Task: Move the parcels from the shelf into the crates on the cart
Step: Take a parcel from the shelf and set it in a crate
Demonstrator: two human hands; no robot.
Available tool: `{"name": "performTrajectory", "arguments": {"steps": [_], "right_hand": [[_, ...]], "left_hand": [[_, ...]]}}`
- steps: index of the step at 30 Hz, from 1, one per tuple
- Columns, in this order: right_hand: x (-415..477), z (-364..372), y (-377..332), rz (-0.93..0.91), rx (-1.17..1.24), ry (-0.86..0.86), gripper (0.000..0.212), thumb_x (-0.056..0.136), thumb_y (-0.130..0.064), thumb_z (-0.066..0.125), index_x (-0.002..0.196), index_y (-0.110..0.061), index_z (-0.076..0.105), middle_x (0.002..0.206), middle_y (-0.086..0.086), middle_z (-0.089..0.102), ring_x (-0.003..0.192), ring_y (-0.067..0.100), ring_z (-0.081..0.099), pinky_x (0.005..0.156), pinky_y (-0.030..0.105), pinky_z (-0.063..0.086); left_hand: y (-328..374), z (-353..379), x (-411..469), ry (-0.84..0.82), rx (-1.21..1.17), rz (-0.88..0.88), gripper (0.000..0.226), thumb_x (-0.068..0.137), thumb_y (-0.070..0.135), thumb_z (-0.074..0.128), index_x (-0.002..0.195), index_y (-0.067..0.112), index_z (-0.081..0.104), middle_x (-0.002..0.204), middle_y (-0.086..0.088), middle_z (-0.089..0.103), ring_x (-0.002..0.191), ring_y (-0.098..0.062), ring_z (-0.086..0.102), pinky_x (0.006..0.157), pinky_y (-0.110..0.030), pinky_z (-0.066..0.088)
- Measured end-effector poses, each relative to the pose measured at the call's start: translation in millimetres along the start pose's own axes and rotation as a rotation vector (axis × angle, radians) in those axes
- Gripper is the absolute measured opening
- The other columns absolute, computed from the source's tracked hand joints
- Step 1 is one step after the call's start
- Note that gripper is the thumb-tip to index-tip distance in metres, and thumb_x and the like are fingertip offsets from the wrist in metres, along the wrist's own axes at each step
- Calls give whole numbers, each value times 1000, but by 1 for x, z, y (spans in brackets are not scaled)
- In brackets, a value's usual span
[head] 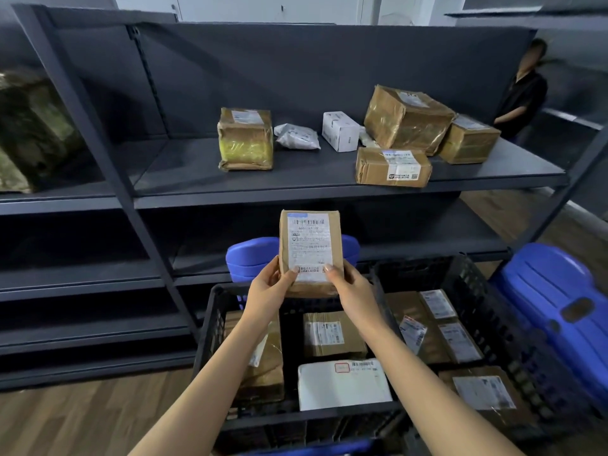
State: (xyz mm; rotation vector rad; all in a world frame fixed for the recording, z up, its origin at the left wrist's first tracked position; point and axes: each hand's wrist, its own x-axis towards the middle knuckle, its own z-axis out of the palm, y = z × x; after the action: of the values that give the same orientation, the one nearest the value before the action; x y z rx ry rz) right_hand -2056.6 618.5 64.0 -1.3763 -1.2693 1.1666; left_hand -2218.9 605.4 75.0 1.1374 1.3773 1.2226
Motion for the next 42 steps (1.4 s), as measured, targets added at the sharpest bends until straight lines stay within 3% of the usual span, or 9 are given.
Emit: {"name": "performTrajectory", "arguments": {"steps": [5, 10, 14, 17, 20, 25, 34, 39, 42], "right_hand": [[5, -4, 11, 14, -10, -9, 24, 92, -47, 56, 116, -47, 52, 94, -33, 63, 86, -20, 56, 64, 3, 41], [10, -9, 36, 44, -32, -9, 44, 92, -47, 56, 133, -31, 51, 115, -14, 64, 103, 2, 59, 75, 12, 40], [14, -9, 60, 66, -62, -10, 50, 93, -48, 54, 139, -29, 48, 124, -8, 63, 102, 4, 57, 70, 9, 37], [16, -9, 80, 90, -89, -17, 53, 94, -48, 54, 142, -29, 45, 126, -6, 63, 102, 6, 56, 71, 9, 38], [18, -11, 100, 116, -144, -17, 53, 94, -47, 54, 142, -26, 46, 126, -4, 64, 103, 9, 59, 73, 15, 41], [25, -17, 136, 176, -181, -11, 55, 95, -45, 54, 144, -22, 44, 132, 1, 60, 115, 17, 58, 84, 23, 40], [50, -27, 185, 232, -211, 18, 51, 94, -42, 56, 139, -19, 49, 128, 1, 63, 111, 17, 60, 82, 23, 40], [60, -25, 209, 260, -237, 39, 50, 94, -44, 54, 137, -20, 51, 128, 2, 63, 114, 22, 59, 83, 24, 40], [65, -24, 223, 282, -261, 40, 48, 94, -45, 53, 136, -20, 52, 127, 2, 63, 114, 23, 59, 83, 25, 40]], "left_hand": [[-14, 8, 5, 55, -23, -40, 40, 90, 28, 66, 126, 23, 52, 117, 9, 66, 105, -5, 64, 76, -13, 49], [-41, 18, 9, 53, 2, -77, 45, 90, 27, 66, 130, 15, 51, 124, -2, 64, 114, -18, 61, 101, -38, 49], [-68, 23, 11, 27, 87, -57, 44, 92, 27, 64, 134, 20, 53, 115, 9, 65, 101, -5, 62, 78, -10, 48], [-90, 27, 14, 16, 137, -58, 33, 92, 25, 63, 125, 27, 57, 108, 11, 66, 86, 9, 61, 64, -1, 46], [-115, 33, 20, 26, 136, -110, 34, 92, 21, 63, 126, 22, 56, 113, 4, 68, 86, 4, 62, 65, -6, 49], [-152, 50, 29, 41, 129, -216, 47, 91, 17, 65, 134, 5, 49, 126, -8, 63, 111, -21, 62, 96, -32, 50], [-193, 76, 44, -10, 218, -238, 45, 94, 22, 60, 135, 7, 49, 125, -5, 63, 112, -19, 60, 93, -29, 47], [-214, 83, 55, -49, 231, -231, 34, 95, 20, 55, 129, 18, 56, 113, 5, 67, 98, -10, 61, 74, -15, 44], [-227, 87, 61, -77, 264, -241, 37, 96, 20, 54, 132, 17, 56, 114, 3, 68, 103, -14, 63, 84, -22, 49]]}}
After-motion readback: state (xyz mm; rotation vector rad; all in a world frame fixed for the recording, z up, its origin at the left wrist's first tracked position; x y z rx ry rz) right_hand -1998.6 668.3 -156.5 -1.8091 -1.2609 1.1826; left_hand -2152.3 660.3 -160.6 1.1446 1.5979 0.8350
